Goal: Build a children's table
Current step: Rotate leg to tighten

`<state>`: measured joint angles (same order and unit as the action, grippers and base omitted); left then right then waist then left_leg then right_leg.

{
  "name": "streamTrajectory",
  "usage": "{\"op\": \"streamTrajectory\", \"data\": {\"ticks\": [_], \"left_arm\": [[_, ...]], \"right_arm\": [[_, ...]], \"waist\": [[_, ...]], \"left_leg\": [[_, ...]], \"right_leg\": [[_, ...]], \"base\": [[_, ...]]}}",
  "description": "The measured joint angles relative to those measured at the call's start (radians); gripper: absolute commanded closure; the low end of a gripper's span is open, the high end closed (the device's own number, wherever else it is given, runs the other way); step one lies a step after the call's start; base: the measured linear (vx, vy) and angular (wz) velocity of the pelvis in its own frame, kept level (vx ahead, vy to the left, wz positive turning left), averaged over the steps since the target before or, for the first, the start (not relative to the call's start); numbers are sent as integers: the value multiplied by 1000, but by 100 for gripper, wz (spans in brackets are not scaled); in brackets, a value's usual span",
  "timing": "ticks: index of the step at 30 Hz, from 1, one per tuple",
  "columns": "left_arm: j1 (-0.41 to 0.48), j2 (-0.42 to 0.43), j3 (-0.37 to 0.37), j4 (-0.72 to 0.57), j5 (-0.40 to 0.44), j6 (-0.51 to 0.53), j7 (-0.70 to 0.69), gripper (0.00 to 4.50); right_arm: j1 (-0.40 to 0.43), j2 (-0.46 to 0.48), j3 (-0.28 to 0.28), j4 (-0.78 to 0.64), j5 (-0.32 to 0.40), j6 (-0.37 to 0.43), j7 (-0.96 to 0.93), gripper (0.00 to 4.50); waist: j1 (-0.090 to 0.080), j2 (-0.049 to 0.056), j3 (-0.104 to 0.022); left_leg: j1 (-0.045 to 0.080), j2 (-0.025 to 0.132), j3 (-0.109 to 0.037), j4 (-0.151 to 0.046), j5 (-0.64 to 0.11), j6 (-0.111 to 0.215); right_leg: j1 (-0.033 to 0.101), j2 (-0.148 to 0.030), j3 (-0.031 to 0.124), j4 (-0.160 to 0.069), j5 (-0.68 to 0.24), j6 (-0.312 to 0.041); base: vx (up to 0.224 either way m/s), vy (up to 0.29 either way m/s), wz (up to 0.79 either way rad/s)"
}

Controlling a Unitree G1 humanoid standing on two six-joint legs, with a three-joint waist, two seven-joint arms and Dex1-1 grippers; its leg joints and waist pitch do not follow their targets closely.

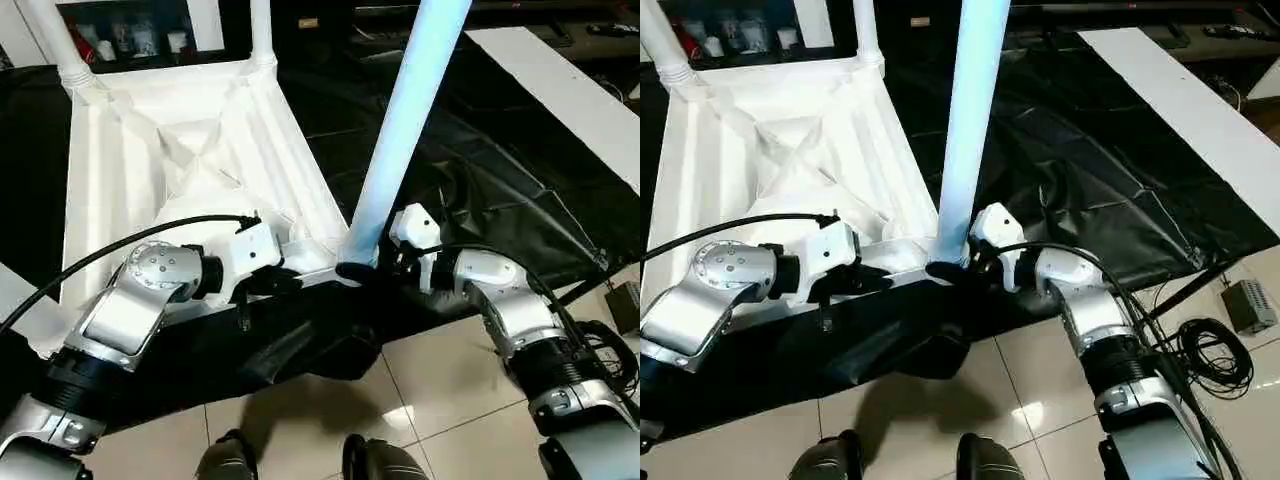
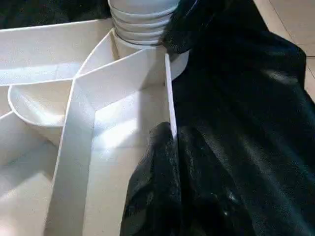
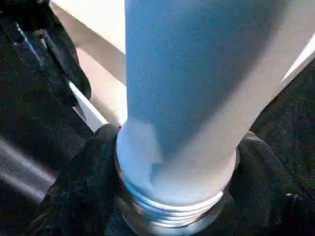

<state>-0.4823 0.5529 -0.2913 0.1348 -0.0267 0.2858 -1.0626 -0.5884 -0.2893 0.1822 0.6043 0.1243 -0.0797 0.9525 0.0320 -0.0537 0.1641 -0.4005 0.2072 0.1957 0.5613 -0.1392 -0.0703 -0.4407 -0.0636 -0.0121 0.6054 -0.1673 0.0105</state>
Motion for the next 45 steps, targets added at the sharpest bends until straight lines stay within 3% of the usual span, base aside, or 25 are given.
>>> {"op": "streamTrajectory", "data": {"ticks": [4, 9, 14, 19, 20, 23, 25, 27, 32, 36, 43, 45], "left_arm": [[-22, -36, 11, 25, 5, 35, 42, 450], [-53, -117, 13, 48, 49, 100, 163, 450], [-87, -221, 19, 89, 98, 164, 296, 450], [-102, -258, 14, 107, 110, 174, 340, 450], [-102, -258, 10, 107, 112, 174, 341, 450], [-103, -257, 7, 106, 116, 171, 337, 450], [-102, -253, 8, 104, 117, 168, 330, 450], [-98, -242, 8, 99, 118, 159, 319, 450], [-79, -202, 8, 70, 115, 124, 281, 450], [-50, -139, 12, 25, 76, 99, 202, 450], [11, -23, 18, -43, -5, 17, -2, 450], [10, -18, 17, -44, -14, 14, -36, 450]], "right_arm": [[0, 59, -33, 29, 0, 1, -123, 174], [-3, 179, -90, 69, -14, 3, -412, 174], [-54, 286, -129, 146, -53, -12, -679, 175], [-74, 310, -143, 176, -66, -31, -764, 175], [-72, 312, -150, 178, -65, -38, -756, 175], [-60, 311, -165, 172, -51, -58, -720, 105], [-39, 311, -166, 158, -39, -81, -689, 103], [-35, 308, -166, 153, -34, -87, -663, 71], [-11, 235, -118, 84, -39, -53, -534, 25], [22, 96, -53, -38, -41, 32, -318, 25], [59, -56, -16, -142, 27, 80, -11, 25], [61, -63, -15, -158, 41, 92, 33, 25]], "waist": [[-4, 2, 1], [-10, 4, 2], [-21, 11, 1], [-24, 11, 1], [-24, 10, 0], [-23, 9, 0], [-23, 10, 0], [-24, 10, 0], [-26, 10, 1], [-25, 10, 1], [-10, 10, 1], [-7, 9, 1]], "left_leg": [[1, 0, 1, -5, 0, 0], [9, -1, 1, -7, 0, 0], [13, -6, 1, -13, 0, -1], [14, -18, 1, -26, 0, 0], [14, -18, 1, -26, 0, 0], [13, -18, 1, -26, 0, 0], [13, -18, 1, -28, 0, 0], [13, -18, 1, -30, 0, 0], [10, -16, 1, -32, 0, 0], [11, -14, 1, -32, 0, 0], [7, -14, 5, -29, -7, 16], [6, -14, 7, -26, -10, 20]], "right_leg": [[1, 0, 0, -7, 0, 0], [5, 0, 1, -12, 0, 0], [5, -3, 0, -21, -1, 1], [6, -14, 1, -30, -1, 1], [6, -14, 1, -30, -1, 1], [6, -14, 1, -30, -1, 1], [5, -14, 0, -30, -1, 1], [4, -14, 0, -30, -1, 1], [0, -12, -1, -28, 0, 1], [1, -10, -2, -26, 1, 0], [2, -11, -2, -26, -4, -10], [1, -11, -1, -26, -4, -10]], "base": [[0, 0, 0], [0, 0, 0], [0, 0, 0], [0, 0, 0], [0, 0, 0], [0, 0, 0], [0, 0, 0], [0, 0, 0], [0, 0, 0], [0, 0, 0], [60, 3, 2], [0, 0, 0]]}}
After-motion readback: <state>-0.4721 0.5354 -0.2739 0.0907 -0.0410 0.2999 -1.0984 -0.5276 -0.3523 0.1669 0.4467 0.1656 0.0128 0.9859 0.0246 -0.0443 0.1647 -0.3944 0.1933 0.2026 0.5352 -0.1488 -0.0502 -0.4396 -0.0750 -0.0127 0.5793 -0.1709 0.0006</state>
